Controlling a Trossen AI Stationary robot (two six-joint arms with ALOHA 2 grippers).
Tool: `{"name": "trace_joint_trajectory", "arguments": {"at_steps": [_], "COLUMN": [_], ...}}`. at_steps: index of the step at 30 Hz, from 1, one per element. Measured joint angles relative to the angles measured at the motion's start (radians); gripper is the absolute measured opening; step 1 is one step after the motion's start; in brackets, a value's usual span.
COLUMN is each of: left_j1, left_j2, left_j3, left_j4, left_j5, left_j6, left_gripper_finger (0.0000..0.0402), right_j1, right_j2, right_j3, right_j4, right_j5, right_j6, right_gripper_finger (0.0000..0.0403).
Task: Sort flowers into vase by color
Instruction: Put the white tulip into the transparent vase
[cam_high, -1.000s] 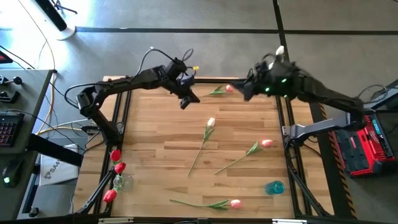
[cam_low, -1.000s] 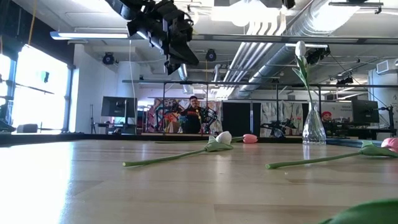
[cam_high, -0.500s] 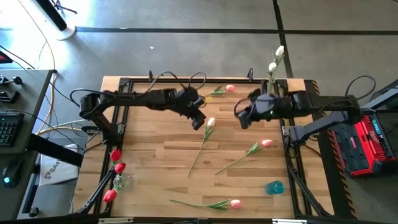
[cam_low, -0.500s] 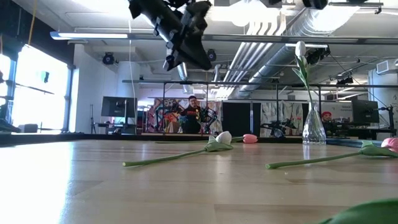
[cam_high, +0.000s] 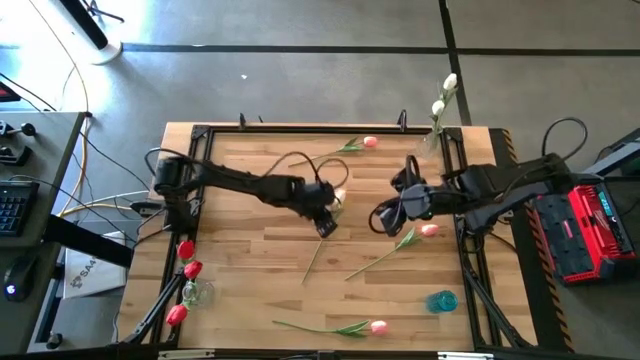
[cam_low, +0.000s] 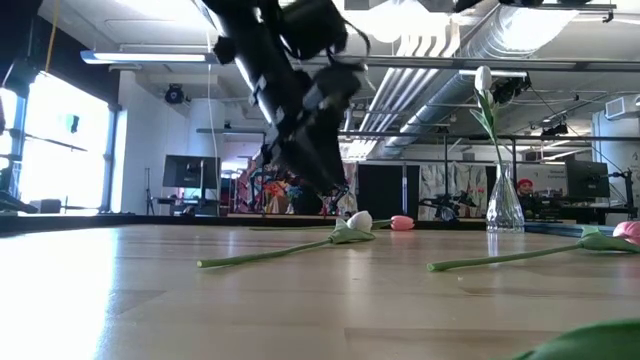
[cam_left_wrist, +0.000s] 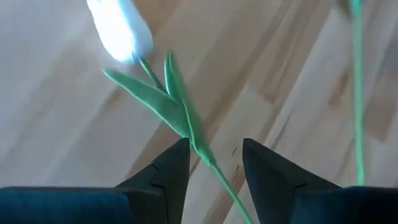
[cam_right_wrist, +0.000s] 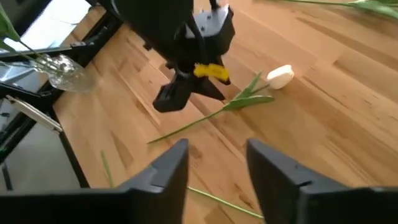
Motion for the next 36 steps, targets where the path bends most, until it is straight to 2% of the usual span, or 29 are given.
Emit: {"name": "trace_joint_trajectory", "arguments": {"at_steps": [5,9,15,19,24,31,36], "left_j1": [-0.034,-0.049,-0.069,-0.079,-0.084,-0.087,-0.091], "left_j2": [0.082,0.120,0.127,0.128,0.141,0.136,0.084], "left_j3": [0.000,0.000,0.002,0.002,0.004,0.003,-0.002], "left_j4": [0.005,0.008,0.006,-0.006,-0.026,-0.045,-0.063], "left_j5": [-0.008,-0.009,-0.045,-0.100,-0.119,-0.095,-0.060], "left_j6": [-0.070,-0.138,-0.152,-0.152,-0.152,-0.152,-0.161], "left_gripper_finger": [0.0138,0.0138,0.0116,0.0072,0.0010,0.0001,0.0000], "right_j1": [0.053,0.099,0.161,0.188,0.209,0.245,0.271], "right_j2": [0.000,0.001,0.001,0.001,0.001,0.001,0.001], "right_j3": [0.000,0.000,0.000,0.000,0.000,0.000,0.000], "right_j4": [-0.051,-0.066,-0.065,-0.066,-0.066,-0.074,-0.098], "right_j5": [0.055,0.081,0.130,0.183,0.219,0.275,0.295], "right_j6": [0.078,0.126,0.177,0.205,0.221,0.259,0.276], "right_gripper_finger": [0.0223,0.0249,0.0254,0.0254,0.0254,0.0254,0.0254]}}
